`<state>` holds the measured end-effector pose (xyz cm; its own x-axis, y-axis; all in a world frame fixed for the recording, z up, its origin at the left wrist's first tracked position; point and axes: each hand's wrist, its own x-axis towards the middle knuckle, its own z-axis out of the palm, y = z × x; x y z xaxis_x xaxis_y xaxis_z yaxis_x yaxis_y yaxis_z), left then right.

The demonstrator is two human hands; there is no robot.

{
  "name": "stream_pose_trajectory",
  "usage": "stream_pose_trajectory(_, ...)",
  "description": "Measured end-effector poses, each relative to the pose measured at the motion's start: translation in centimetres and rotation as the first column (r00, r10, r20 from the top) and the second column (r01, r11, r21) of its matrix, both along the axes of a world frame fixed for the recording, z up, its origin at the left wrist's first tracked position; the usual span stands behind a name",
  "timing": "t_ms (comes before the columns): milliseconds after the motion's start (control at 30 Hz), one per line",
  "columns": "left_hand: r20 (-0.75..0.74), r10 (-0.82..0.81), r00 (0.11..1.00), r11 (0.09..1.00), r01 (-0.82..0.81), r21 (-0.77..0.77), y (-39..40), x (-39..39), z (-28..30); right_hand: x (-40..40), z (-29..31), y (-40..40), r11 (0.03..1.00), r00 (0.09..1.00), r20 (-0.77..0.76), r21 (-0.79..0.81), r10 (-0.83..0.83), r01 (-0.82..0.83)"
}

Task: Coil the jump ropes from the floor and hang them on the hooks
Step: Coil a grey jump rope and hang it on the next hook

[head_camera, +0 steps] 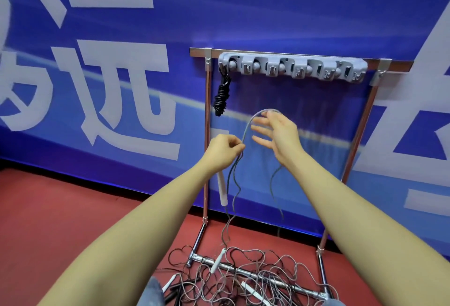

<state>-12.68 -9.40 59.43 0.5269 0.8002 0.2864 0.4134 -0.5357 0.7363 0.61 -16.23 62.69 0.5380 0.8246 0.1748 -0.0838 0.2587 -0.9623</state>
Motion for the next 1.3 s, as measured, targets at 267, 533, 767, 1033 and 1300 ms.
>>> stream_pose_trajectory(267,0.107,-0.024,0.994,0.999,0.019,0.049,-0.1,1.8,5.3,-1.3,-5.6,-1.2,0.886,0.877,0.355,-0.439,0.324,-0.15)
stream_pose_trajectory(533,0.185,0.003,0.983,1.0,0.001,-0.021,-0.1,1.6,5.8,-1.1,-3.6,-0.8,0.966,0.967,0.218,-0.245,0.134,-0.079)
stream_pose_trajectory(767,0.046,-0.104,0.993,0.969,0.112,-0.222,-1.5,0.5,-1.1,0.0,-0.8,-1.0,1.0,0.999,-0.042,-0.014,0.014,-0.015)
stream_pose_trajectory(1033,0.097,-0.021,0.995,0.993,0.032,-0.117,-0.9,1.4,-0.7,0.6,-0.4,-0.7,1.0,0.996,-0.084,0.016,0.004,-0.002)
stream_pose_trajectory(1300,0.155,0.007,0.988,0.999,0.001,-0.049,1.2,1.4,3.6,-0.8,-5.9,-1.2,0.898,0.907,0.311,-0.418,0.285,-0.139)
